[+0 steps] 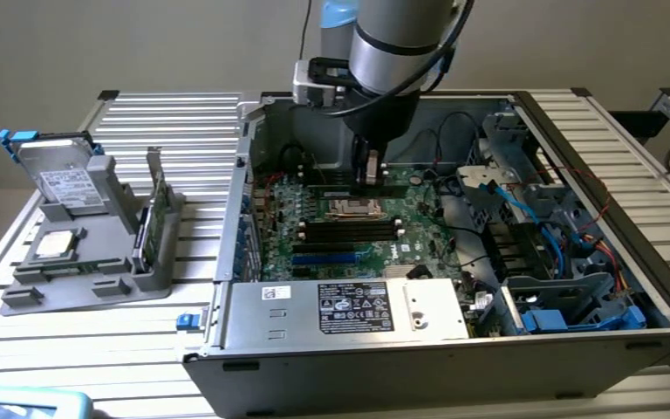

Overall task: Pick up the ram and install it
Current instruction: 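Insert the ram into the slot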

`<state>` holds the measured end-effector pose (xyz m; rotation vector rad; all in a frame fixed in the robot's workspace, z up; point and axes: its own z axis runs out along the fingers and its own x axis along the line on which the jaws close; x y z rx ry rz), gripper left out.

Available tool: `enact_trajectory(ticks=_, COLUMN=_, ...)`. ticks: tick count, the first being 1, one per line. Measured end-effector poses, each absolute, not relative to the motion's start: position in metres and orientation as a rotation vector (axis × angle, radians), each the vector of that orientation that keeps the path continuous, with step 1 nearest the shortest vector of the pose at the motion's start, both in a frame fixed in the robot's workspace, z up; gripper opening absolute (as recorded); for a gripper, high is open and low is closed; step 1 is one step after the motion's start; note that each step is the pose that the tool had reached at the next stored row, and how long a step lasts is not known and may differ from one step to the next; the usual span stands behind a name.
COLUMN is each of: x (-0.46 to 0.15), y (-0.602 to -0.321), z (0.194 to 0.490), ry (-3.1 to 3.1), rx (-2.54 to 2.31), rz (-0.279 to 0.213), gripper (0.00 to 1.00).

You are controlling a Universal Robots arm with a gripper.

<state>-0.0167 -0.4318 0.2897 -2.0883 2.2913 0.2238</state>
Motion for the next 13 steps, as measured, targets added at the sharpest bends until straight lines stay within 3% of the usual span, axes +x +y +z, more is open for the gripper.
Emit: enact_trajectory(ticks=13, x=-0.016, y=-0.432, z=0.270, ry=2.261, rx=-2.145, rz=0.206, gripper=0.14)
